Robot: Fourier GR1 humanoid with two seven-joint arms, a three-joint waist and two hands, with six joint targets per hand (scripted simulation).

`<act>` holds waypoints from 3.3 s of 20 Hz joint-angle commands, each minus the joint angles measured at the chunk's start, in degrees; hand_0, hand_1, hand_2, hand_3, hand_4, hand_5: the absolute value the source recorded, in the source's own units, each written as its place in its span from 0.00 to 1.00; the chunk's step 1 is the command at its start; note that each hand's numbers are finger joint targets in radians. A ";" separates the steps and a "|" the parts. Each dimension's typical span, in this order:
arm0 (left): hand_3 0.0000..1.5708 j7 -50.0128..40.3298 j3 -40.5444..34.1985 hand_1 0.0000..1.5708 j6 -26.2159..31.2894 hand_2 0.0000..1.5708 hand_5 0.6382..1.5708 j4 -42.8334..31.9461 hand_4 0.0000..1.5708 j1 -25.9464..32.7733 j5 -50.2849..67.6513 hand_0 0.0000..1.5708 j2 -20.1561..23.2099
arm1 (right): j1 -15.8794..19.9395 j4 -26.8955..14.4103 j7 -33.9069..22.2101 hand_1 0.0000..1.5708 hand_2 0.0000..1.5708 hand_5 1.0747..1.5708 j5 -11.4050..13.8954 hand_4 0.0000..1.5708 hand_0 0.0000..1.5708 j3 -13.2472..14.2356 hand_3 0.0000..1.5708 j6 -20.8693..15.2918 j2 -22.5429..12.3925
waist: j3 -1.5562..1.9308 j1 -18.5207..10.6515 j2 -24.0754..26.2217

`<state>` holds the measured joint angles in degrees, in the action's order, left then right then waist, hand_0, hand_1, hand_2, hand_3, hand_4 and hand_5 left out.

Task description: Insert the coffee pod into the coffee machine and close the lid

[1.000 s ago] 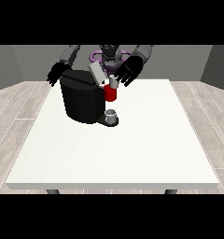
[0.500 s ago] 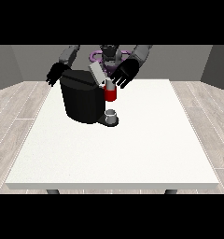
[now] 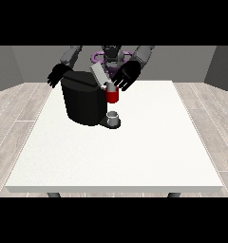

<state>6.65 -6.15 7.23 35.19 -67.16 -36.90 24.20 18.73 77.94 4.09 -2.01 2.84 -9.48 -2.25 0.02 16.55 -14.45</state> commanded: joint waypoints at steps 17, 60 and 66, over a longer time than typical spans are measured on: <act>0.63 -0.24 -0.35 0.71 1.58 0.74 1.00 -1.65 0.28 -0.21 -1.79 0.71 1.42 | -1.59 1.22 -0.07 0.00 0.00 1.00 -0.47 0.26 0.00 -0.45 0.00 0.65 0.17 | -0.01 1.14 -0.49; 0.00 4.63 -10.70 0.00 3.94 0.00 1.00 1.57 0.16 13.58 10.28 0.00 -9.94 | -10.80 -1.15 2.05 0.00 0.00 1.00 -2.25 0.28 0.00 2.56 0.00 1.06 -1.08 | -0.12 -8.78 17.23; 0.00 5.48 -12.43 0.00 3.58 0.00 1.00 2.55 0.00 23.02 15.19 0.00 -17.62 | -13.60 -0.58 -0.03 0.00 0.00 1.00 -1.67 0.25 0.00 2.50 0.00 5.09 -6.05 | -0.04 -14.75 25.98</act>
<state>12.53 -16.95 11.81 37.15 -48.41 -24.78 10.83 6.24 76.56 5.81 -3.65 5.43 -6.97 -5.47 -0.05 4.31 6.79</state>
